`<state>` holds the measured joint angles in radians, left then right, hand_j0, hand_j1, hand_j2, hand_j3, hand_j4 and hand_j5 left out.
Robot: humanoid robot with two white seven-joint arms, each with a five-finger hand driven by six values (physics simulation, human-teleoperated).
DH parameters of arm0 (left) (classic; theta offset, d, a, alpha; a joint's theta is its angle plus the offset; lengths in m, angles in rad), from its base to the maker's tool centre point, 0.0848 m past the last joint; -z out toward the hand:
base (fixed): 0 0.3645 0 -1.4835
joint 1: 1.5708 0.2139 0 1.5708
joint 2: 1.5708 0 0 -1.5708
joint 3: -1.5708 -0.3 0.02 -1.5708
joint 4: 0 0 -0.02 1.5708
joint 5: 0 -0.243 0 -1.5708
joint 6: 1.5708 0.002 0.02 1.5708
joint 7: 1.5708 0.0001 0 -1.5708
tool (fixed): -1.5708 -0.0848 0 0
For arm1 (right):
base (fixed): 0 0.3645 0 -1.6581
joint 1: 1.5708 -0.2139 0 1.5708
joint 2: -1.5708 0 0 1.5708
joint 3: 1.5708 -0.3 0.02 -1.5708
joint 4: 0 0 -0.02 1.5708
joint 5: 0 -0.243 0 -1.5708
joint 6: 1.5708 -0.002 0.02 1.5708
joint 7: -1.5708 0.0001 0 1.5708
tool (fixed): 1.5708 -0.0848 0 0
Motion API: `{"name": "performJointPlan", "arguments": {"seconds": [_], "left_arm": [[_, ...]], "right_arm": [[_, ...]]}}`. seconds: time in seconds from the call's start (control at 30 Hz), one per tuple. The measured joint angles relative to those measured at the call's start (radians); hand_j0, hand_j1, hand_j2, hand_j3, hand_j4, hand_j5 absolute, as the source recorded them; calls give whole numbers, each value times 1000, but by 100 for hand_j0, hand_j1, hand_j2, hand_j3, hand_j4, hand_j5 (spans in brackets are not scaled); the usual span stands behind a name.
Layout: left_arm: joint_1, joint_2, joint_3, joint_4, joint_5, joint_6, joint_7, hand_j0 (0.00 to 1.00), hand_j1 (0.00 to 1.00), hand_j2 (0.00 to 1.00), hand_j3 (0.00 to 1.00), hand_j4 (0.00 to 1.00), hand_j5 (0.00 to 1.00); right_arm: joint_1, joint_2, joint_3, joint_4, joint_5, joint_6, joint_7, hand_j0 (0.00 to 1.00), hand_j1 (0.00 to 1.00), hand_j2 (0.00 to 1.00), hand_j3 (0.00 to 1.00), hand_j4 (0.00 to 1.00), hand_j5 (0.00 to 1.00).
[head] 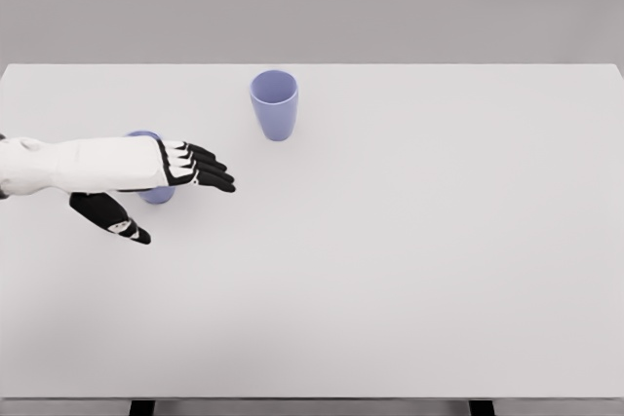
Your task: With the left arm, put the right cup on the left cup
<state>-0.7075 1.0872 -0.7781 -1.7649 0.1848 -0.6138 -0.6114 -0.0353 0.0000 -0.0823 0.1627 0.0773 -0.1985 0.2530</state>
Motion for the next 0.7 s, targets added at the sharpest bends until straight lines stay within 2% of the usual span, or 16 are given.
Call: {"name": "performJointPlan", "arguments": {"seconds": [0.1,0.2,0.27,0.33,0.4,0.5,0.7], "left_arm": [[-132,-38,-23,0,3,1,0,100,100,100,100,100,100],[-303,-100,-125,1,28,2,0,100,100,100,100,100,100],[-359,-125,-174,2,67,1,0,100,100,100,100,100,100],[-392,-154,-205,26,92,1,0,100,100,100,100,100,100],[-405,-193,-222,94,100,0,0,100,100,100,100,100,100],[-408,-257,-233,239,91,0,0,100,100,100,100,100,100],[-408,-417,-234,539,-12,0,0,100,100,100,100,100,100]], "right_arm": [[5,0,0,3,0,1,0,100,100,100,100,100,100],[5,0,-1,4,0,1,0,100,100,100,100,100,100],[5,0,0,4,1,1,0,100,100,100,100,100,100],[5,0,1,4,1,1,0,100,100,100,100,100,100],[5,0,1,4,1,1,0,100,100,100,100,100,100],[5,0,1,4,0,1,0,100,100,100,100,100,100],[5,0,1,4,1,1,0,100,100,100,100,100,100]]}}
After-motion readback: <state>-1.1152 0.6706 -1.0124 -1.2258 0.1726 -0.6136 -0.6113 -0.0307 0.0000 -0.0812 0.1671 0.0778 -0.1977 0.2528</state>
